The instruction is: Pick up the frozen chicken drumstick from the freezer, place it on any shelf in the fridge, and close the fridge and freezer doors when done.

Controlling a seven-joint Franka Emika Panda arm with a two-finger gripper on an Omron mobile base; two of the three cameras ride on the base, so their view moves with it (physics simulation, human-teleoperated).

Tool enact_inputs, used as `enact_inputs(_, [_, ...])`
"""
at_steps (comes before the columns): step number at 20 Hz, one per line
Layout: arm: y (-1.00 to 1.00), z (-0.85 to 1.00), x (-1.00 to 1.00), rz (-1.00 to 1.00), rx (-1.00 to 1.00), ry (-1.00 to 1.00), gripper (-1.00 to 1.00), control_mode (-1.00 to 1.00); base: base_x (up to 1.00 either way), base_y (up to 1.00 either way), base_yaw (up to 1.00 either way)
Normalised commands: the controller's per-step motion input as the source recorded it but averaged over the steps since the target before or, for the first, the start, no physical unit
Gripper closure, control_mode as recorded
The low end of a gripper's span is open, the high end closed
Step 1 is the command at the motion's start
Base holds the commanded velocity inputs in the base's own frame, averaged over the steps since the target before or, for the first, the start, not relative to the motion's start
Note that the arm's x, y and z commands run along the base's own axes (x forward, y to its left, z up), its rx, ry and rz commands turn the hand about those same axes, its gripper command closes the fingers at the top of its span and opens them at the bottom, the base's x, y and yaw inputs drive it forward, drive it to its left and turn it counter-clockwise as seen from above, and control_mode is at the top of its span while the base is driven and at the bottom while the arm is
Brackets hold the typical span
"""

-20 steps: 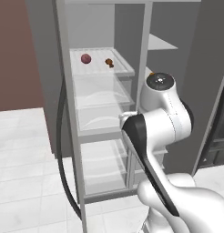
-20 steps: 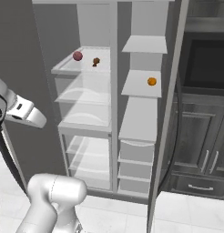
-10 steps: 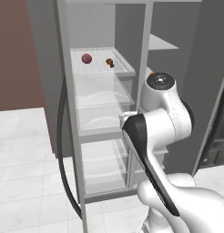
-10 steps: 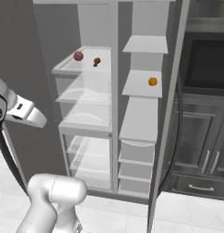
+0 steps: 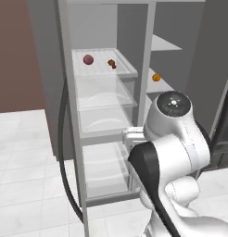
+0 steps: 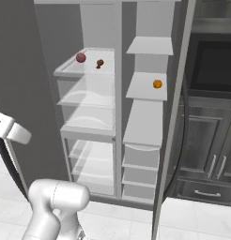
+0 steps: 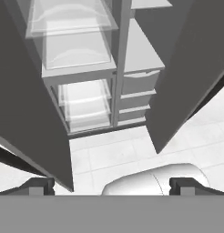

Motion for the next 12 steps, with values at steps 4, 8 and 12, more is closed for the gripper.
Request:
enact_inputs(4, [0.98, 0.03, -0.72, 0.0, -0.11, -0.28, -1.0, -1.0, 0.0, 0.0, 0.0])
enact_inputs(8, [1.0, 0.02, -0.42, -0.04, -0.17, -0.33, -1.0, -1.0, 0.0, 0.0, 0.0])
enact_inputs(12, [1.0, 0.0, 0.06, -0.2, -0.22, -0.22, -1.0, -1.0, 0.0, 0.0, 0.0])
